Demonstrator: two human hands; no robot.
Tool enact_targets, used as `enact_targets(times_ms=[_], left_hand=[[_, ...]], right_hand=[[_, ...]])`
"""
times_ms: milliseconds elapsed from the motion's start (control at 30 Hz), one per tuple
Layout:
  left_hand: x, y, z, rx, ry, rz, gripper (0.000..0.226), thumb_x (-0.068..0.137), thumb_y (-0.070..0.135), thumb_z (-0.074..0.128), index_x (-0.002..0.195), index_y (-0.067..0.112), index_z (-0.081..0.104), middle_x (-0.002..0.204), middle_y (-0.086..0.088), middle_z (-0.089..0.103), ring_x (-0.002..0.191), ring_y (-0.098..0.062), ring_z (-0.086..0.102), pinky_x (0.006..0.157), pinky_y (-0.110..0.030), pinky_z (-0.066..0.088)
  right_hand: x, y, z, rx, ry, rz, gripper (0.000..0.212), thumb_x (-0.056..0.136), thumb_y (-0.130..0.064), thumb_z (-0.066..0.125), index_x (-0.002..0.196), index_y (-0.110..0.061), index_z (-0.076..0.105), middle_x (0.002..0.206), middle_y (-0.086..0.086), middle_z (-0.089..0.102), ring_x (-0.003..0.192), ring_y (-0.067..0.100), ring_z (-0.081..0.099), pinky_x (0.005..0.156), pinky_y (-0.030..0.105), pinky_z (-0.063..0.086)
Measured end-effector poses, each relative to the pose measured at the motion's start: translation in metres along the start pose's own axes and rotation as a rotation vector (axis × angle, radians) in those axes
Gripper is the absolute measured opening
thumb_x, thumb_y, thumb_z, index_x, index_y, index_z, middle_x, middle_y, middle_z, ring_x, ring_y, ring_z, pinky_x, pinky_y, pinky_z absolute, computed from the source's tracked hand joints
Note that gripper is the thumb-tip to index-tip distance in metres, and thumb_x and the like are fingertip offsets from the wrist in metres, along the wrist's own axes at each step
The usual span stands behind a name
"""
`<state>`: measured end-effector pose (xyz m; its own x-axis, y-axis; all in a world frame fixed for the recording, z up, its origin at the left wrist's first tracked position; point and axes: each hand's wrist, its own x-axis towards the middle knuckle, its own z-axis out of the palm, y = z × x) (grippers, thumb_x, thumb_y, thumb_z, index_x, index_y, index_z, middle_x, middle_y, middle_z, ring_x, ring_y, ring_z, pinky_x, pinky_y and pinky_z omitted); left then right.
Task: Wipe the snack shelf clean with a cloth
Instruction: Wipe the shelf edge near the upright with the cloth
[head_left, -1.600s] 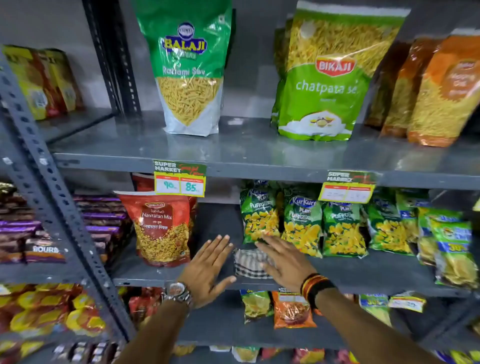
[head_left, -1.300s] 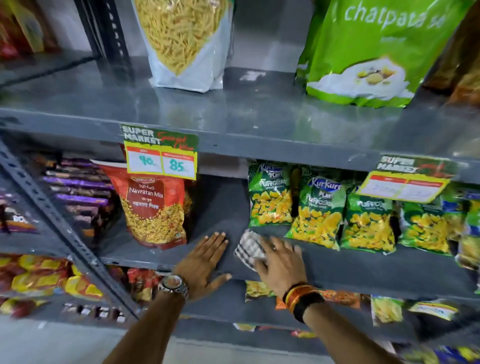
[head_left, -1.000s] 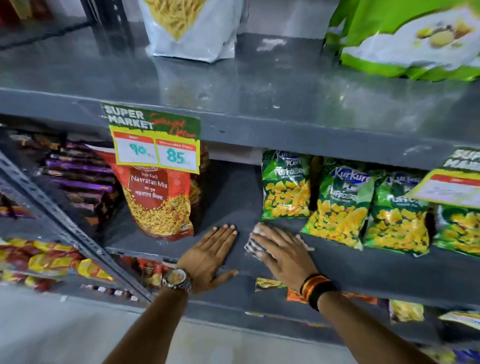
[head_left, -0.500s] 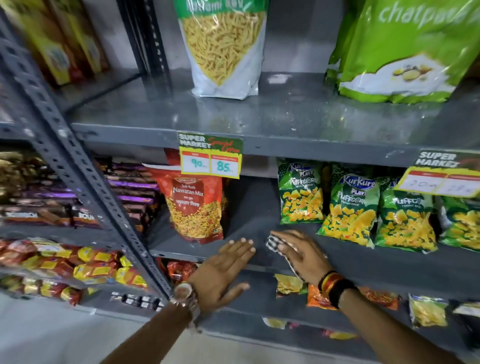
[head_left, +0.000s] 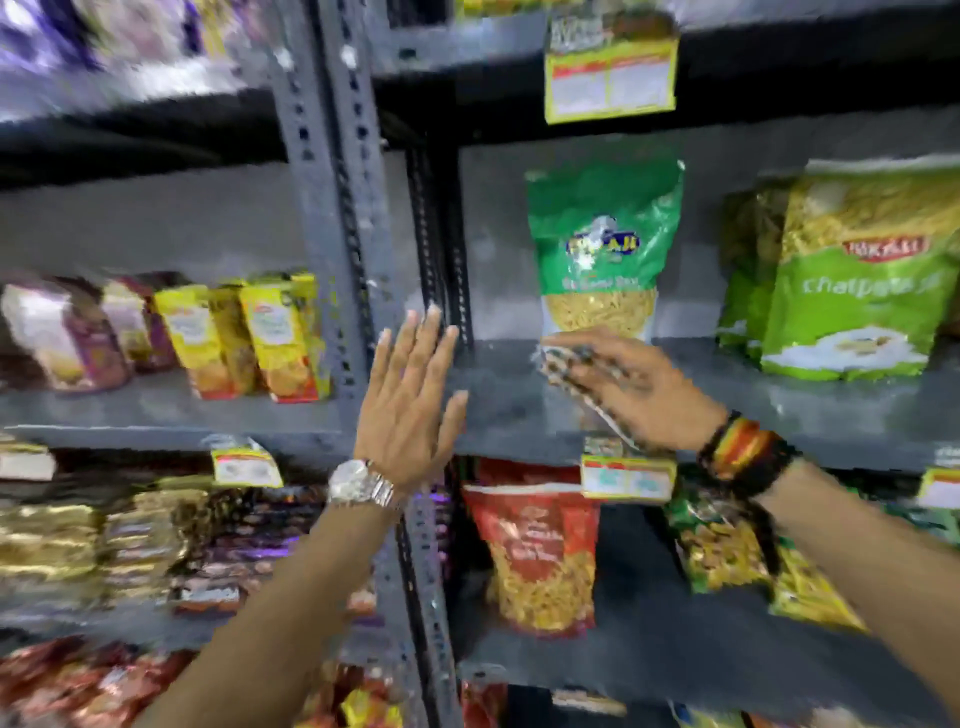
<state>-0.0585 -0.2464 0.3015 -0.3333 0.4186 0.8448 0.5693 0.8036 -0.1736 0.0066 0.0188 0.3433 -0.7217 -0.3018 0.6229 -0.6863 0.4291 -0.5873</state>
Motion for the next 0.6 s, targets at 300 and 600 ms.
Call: enact_targets(times_ms=[300, 600], left_hand=[[0.062, -0.063, -0.003, 0.215, 0.041, 0.075, 0.072, 0.102, 0.037, 0.043, 0.158, 0.004, 0.013, 0.167, -0.017, 0.007, 0.155, -0.031, 0.003, 0.124, -0.053, 0.012], [0.06, -0.074, 0.011, 0.224, 0.14, 0.105, 0.075, 0.097, 0.034, 0.046, 0.157, 0.001, 0.015, 0.166, -0.019, 0.006, 0.155, -0.032, 0.005, 0.125, -0.052, 0.01]], right_hand=[[0.162, 0.032, 0.052, -0.296, -0.05, 0.124, 0.029, 0.097, -0.015, 0.056, 0.124, -0.022, 0.064, 0.123, 0.003, 0.065, 0.11, 0.011, 0.057, 0.102, 0.028, 0.043], [0.239, 0.118, 0.09, -0.518, -0.085, 0.272, 0.032, 0.095, -0.016, 0.053, 0.119, -0.032, 0.067, 0.129, -0.005, 0.065, 0.115, 0.019, 0.06, 0.096, 0.026, 0.044]])
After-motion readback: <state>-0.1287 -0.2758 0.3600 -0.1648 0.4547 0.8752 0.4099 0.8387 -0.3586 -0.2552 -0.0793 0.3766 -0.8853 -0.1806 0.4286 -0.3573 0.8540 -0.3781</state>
